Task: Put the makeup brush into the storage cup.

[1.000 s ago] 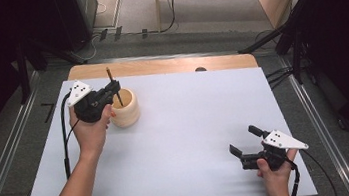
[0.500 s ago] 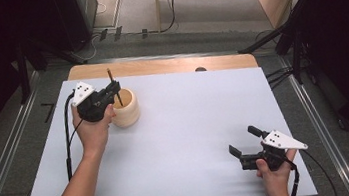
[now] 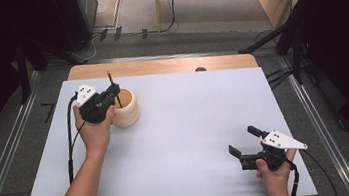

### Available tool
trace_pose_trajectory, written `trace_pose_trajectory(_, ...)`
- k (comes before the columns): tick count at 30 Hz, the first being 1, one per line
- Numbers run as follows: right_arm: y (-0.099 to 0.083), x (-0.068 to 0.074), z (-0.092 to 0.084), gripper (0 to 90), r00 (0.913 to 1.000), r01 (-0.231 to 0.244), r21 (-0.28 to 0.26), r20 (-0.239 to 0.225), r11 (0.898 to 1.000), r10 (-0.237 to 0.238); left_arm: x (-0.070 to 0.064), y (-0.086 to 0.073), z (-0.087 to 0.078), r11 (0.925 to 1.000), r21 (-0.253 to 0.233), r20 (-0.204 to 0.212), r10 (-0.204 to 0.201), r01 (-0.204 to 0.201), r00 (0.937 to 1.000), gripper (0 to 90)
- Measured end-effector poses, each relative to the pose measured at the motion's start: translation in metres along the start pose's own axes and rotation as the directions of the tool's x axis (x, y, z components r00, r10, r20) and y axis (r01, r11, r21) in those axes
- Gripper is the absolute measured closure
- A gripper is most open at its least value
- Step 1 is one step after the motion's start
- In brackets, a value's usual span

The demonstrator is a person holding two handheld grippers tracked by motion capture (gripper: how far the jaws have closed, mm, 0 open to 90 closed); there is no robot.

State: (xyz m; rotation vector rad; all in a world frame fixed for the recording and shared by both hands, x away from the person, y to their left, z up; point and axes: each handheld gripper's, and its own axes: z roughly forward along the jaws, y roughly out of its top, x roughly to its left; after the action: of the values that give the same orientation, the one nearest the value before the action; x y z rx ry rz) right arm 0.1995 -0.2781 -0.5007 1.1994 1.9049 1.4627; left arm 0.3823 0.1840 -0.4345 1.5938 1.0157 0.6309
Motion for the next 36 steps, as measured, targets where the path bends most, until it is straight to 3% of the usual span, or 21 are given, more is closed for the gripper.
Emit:
trace_pose_trajectory(10, -0.001, 0.000, 0.001, 1.0, 1.0000, -0.001, 0.003, 0.000, 1.000, 0.001, 0.002, -0.009, 0.003, 0.9996, 0.026, -0.011, -0.010, 0.011, 0.9999, 83.9)
trace_pose_trajectory(36, -0.002, 0.002, 0.004, 1.4, 1.0000, -0.001, 0.013, -0.003, 1.000, 0.001, 0.001, -0.012, 0.004, 0.9938, 0.110, -0.004, -0.013, 0.014, 0.9999, 83.4)
